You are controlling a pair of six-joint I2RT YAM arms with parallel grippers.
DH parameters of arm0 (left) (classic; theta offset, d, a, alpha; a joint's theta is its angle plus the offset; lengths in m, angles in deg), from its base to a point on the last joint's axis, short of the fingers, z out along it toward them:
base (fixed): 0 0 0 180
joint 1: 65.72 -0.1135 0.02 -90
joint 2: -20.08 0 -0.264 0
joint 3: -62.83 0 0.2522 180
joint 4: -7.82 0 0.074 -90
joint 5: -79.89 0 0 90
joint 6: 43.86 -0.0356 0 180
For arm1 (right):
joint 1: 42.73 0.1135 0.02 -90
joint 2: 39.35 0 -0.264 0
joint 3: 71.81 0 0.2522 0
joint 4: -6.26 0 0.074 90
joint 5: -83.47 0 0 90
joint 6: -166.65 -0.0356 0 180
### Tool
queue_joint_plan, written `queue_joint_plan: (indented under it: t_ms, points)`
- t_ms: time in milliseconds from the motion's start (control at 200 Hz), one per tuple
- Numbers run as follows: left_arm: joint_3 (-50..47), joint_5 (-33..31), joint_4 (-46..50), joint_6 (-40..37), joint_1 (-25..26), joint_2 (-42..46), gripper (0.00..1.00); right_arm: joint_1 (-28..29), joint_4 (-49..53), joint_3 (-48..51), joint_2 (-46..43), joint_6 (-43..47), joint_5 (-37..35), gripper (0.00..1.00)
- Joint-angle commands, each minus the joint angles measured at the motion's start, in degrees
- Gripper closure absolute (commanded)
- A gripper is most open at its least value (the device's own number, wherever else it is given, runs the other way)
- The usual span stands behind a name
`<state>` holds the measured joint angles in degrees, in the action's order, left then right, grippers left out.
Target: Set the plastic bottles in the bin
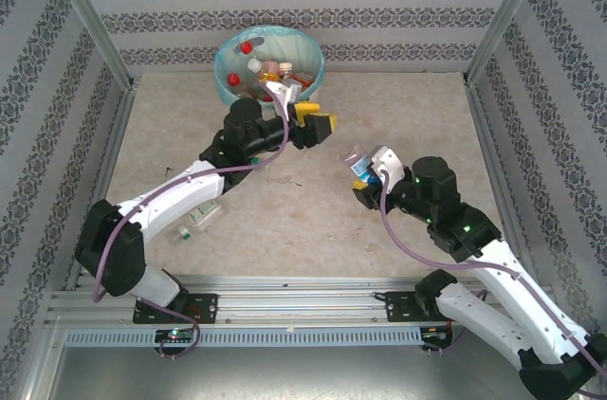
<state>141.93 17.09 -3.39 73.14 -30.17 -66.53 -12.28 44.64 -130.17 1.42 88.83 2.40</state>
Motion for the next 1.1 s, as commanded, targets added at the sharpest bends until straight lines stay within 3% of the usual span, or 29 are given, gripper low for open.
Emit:
queue_joint_plan:
  t_ms: [0,355,629,1099]
  points:
    - [3.6,-0.9,-1.8,-4.0,3.0,-1.9,0.21,-0.6,0.1,1.6,-2.5,-2.3,-2.9,0.61]
    - [4.9,4.1,-9.0,9.2,3.7,-7.2,0.16,-2.0,-2.5,1.6,-1.2,-3.3,-7.3,0.61]
    - [2.5,8.1,-16.5,19.3,4.0,-10.2,0.21,-2.0,-6.2,1.6,0.6,-6.8,-6.4,0.60]
    - [1.2,12.3,-9.6,13.4,5.3,-8.9,0.18,-2.0,-9.6,-0.7,6.0,-9.0,-5.6,0.61]
